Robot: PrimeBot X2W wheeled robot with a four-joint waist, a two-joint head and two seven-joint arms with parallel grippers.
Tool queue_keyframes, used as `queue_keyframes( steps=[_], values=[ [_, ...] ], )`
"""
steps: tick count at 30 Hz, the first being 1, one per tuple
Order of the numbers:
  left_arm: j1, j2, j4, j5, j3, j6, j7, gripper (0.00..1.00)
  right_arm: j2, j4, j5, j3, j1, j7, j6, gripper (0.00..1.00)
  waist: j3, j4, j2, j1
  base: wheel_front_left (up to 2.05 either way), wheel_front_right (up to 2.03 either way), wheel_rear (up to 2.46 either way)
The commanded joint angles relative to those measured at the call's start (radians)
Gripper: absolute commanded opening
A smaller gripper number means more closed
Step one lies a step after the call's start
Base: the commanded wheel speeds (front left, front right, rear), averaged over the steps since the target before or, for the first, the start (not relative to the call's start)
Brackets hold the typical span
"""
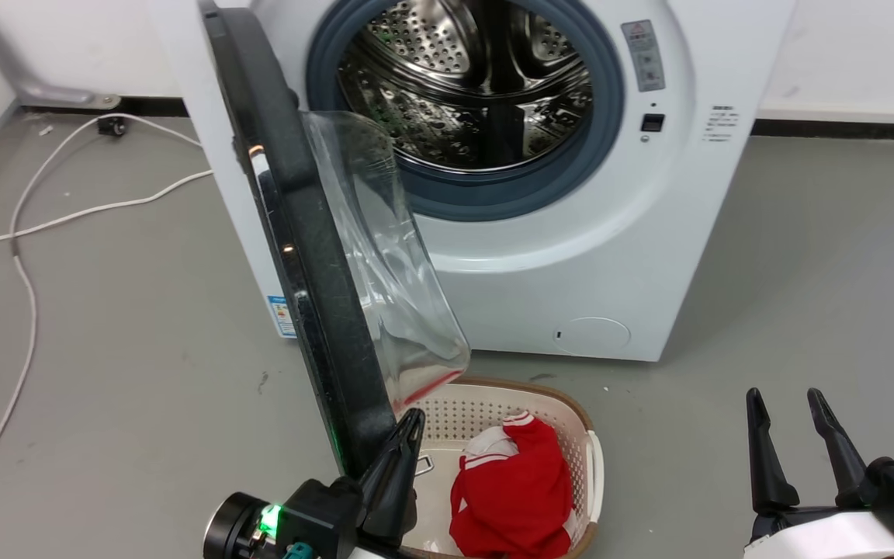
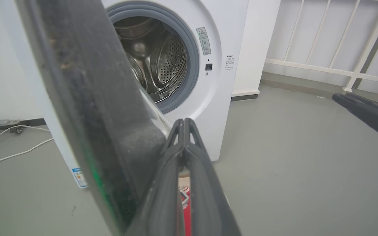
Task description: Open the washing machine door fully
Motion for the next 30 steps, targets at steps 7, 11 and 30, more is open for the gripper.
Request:
queue_keyframes(
  steps=[7, 11, 30],
  values=[
    [0.049, 0.032, -0.045, 0.007, 0.024, 0.033, 0.039, 0.0, 0.002, -0.002, 0.006, 0.004, 0.004, -0.005, 0.0, 1.0, -0.006, 0.08, 0.0, 0.0, 0.0, 0.0, 0.0],
    [0.06, 0.049, -0.053, 0.008, 0.039, 0.043, 0.048, 0.0, 0.002, 0.0, 0.009, 0.001, 0.007, -0.007, 0.0, 1.0, -0.008, 0.112, 0.0, 0.0, 0.0, 0.0, 0.0],
    [0.028, 0.116, -0.011, -0.019, 0.175, 0.091, 0.02, 0.0, 0.002, 0.011, 0.024, -0.001, -0.002, -0.017, 0.0, 1.0, -0.009, 0.213, 0.0, 0.0, 0.0, 0.0, 0.0]
  ],
)
